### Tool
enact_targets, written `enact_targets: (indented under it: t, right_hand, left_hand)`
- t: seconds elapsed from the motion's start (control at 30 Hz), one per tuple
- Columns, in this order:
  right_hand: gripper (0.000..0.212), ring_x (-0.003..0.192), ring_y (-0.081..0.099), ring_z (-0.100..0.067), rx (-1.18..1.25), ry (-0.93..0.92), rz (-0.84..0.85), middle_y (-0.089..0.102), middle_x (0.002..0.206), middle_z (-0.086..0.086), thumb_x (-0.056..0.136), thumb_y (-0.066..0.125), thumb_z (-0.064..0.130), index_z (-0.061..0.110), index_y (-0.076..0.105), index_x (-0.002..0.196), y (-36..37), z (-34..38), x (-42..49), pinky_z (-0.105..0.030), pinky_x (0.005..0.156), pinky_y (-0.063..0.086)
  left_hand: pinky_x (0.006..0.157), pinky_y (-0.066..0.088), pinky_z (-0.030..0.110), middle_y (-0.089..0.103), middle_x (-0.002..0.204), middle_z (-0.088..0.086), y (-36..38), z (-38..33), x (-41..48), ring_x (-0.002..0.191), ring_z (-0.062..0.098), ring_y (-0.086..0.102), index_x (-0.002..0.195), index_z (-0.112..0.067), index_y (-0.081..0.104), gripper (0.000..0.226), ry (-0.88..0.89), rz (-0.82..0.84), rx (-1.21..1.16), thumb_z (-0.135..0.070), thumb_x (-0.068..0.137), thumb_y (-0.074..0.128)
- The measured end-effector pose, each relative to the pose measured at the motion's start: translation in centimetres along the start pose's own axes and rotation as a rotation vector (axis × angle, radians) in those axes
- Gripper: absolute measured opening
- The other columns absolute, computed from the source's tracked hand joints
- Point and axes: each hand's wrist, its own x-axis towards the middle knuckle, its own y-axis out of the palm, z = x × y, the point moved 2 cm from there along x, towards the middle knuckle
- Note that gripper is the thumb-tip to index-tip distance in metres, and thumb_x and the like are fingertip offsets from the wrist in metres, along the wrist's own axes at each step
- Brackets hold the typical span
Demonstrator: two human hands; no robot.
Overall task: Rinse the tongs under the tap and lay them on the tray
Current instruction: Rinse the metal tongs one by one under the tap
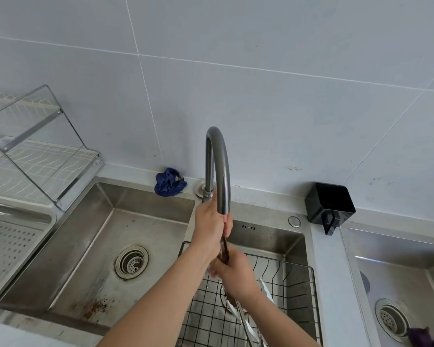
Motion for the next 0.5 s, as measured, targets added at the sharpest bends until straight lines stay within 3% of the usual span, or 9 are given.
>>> enact_targets:
  t: [0.1,0.17,0.27,0.33,0.4,0.5]
  right_hand:
    - [0.022,0.075,0.066,-0.038,-0.059,-0.009,-0.034,0.067,0.073,-0.013,0.095,0.065,0.022,0.003,0.057,0.090,-0.6,0.4,1.0,-0.053,0.073,0.056]
    - [0.027,0.070,0.064,-0.029,-0.122,-0.043,-0.037,0.059,0.067,0.001,0.094,0.068,0.030,0.014,0.052,0.080,-0.8,1.0,1.6,-0.047,0.067,0.054]
    - [0.038,0.055,0.047,-0.006,-0.282,-0.147,-0.033,0.048,0.061,0.010,0.093,0.069,0.039,0.028,0.040,0.071,-0.8,2.8,2.9,-0.025,0.053,0.039]
    - [0.036,0.057,0.048,-0.008,-0.393,-0.227,-0.009,0.052,0.063,0.008,0.093,0.067,0.043,0.030,0.040,0.073,-0.4,4.5,3.8,-0.030,0.056,0.041]
    - [0.030,0.067,0.056,-0.020,-0.480,-0.290,0.016,0.061,0.072,0.004,0.093,0.066,0.046,0.025,0.047,0.081,0.1,6.1,4.5,-0.038,0.063,0.049]
    - [0.025,0.078,0.064,-0.021,-0.476,-0.252,0.077,0.066,0.084,0.001,0.089,0.070,0.043,0.027,0.053,0.099,0.3,7.6,5.5,-0.036,0.072,0.054]
  left_hand:
    - [0.039,0.022,0.028,0.038,0.050,0.005,0.4,-0.9,0.4,0.039,0.016,0.028,0.049,-0.024,0.048,0.050,-0.006,-0.013,-0.025,-0.008,0.095,0.036]
    - [0.042,0.018,0.030,0.031,0.056,0.006,0.1,-1.5,0.7,0.042,0.018,0.022,0.059,-0.014,0.049,0.035,-0.029,-0.034,-0.081,-0.015,0.094,0.044]
    - [0.036,0.025,0.023,0.031,0.047,0.001,-2.0,-2.5,1.0,0.036,0.016,0.022,0.054,-0.013,0.042,0.052,-0.008,-0.057,-0.332,-0.038,0.098,0.053]
    - [0.035,0.029,0.023,0.031,0.041,-0.003,-3.8,-3.7,1.3,0.034,0.014,0.027,0.049,-0.018,0.040,0.055,0.043,-0.063,-0.486,-0.037,0.099,0.051]
    - [0.039,0.033,0.024,0.034,0.043,-0.003,-5.3,-4.8,1.7,0.036,0.013,0.031,0.050,-0.018,0.042,0.052,0.050,-0.080,-0.588,-0.036,0.099,0.049]
    - [0.050,0.045,0.028,0.044,0.053,0.000,-6.7,-5.6,1.9,0.045,0.016,0.042,0.059,-0.017,0.053,0.041,0.080,-0.130,-0.646,-0.035,0.095,0.053]
